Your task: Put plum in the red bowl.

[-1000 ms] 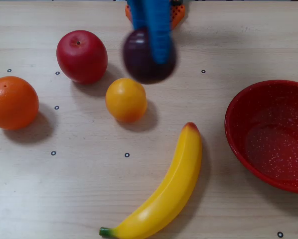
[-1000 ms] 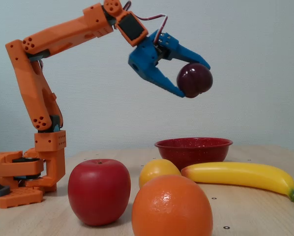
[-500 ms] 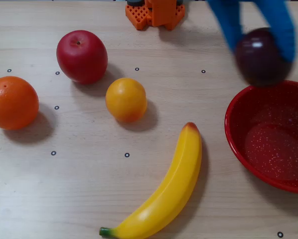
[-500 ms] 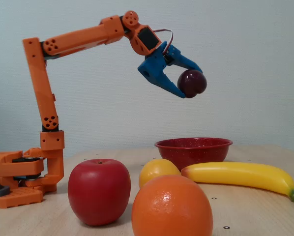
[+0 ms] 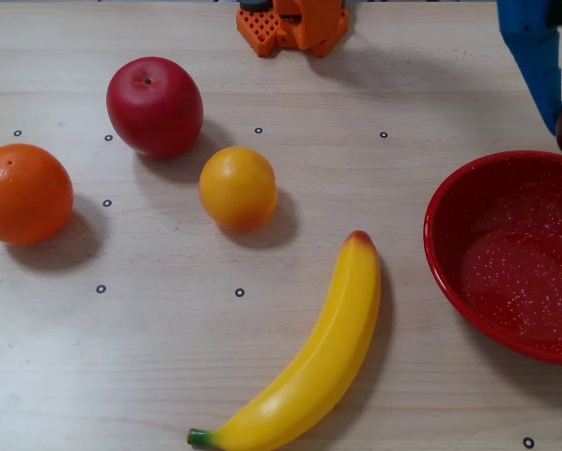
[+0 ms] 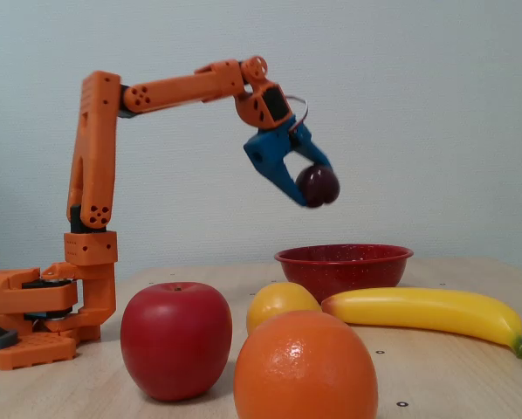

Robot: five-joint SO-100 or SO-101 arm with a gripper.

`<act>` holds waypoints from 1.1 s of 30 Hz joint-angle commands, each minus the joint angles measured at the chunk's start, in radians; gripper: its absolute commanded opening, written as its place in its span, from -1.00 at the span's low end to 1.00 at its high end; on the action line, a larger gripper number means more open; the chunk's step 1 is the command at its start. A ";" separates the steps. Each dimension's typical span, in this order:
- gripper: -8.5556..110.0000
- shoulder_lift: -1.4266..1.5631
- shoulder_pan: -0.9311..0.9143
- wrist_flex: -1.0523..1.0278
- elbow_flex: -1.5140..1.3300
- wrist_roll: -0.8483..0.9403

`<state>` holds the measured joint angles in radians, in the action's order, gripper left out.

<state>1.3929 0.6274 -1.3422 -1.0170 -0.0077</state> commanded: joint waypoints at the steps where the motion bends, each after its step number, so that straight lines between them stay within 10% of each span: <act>1: -0.86 0.025 0.017 -0.012 0.129 -0.003; 33: -0.86 -0.308 -0.101 0.144 0.183 0.184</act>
<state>1.0247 0.5384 -1.2272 -0.9373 0.1396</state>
